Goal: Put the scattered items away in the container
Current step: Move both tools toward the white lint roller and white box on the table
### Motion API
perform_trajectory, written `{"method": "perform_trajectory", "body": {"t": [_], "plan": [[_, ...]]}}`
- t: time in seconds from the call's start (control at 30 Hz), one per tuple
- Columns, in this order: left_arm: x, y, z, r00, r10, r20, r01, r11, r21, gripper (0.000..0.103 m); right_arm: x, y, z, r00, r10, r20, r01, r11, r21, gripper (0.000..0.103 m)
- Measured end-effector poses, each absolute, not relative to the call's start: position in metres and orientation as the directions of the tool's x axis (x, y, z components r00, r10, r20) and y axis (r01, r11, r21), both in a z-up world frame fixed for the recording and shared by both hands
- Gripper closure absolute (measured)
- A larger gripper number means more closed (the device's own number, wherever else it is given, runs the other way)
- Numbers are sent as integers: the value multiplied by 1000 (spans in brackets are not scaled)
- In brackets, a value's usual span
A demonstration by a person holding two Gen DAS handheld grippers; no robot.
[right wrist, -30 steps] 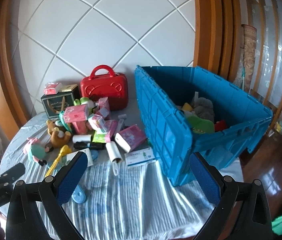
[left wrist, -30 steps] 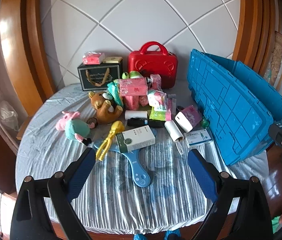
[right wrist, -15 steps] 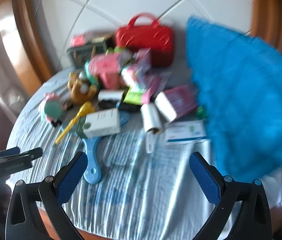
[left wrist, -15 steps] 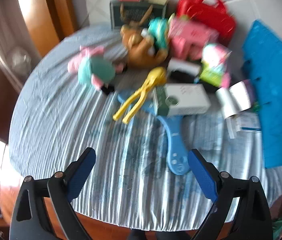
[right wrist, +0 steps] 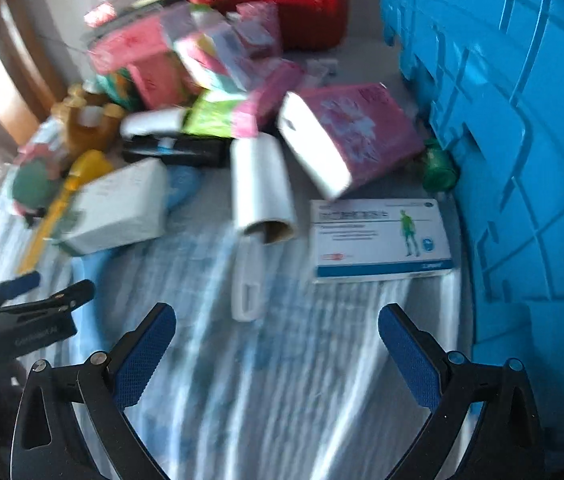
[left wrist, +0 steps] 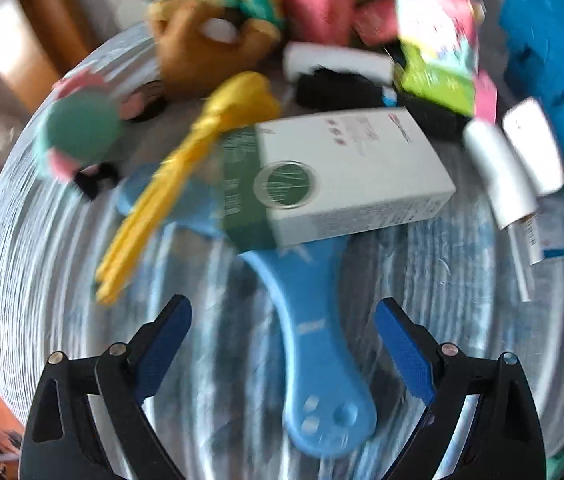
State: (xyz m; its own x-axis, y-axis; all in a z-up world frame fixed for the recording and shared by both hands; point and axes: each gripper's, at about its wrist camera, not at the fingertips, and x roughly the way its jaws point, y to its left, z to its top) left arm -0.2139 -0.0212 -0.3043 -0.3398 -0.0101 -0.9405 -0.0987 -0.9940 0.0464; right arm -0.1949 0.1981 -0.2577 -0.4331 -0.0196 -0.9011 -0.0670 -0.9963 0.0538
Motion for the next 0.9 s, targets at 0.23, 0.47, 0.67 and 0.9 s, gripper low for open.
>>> {"method": "perform_trajectory", "body": {"t": [0.23,0.47,0.67,0.9], "plan": [[-232,-18,-330,-311,53,-949,-89,-996,-27,0,-220,208,-304,-382,33,-924,-130,-991,18,13],[-216,-17,-328,-415,61,-908,-105,-994,-18,0,-220,196,-322,-397,72,-915,-137,-990,-18,0],[-206,-16,-314,-403,81,-912,-190,-982,-3,18,-210,206,-308,-353,1,-936,-133,-990,50,1],[-200,-21,-237,-494,154,-856,-274,-961,-15,19,-178,213,-237,-436,-58,-898,-122,-985,123,17]]}}
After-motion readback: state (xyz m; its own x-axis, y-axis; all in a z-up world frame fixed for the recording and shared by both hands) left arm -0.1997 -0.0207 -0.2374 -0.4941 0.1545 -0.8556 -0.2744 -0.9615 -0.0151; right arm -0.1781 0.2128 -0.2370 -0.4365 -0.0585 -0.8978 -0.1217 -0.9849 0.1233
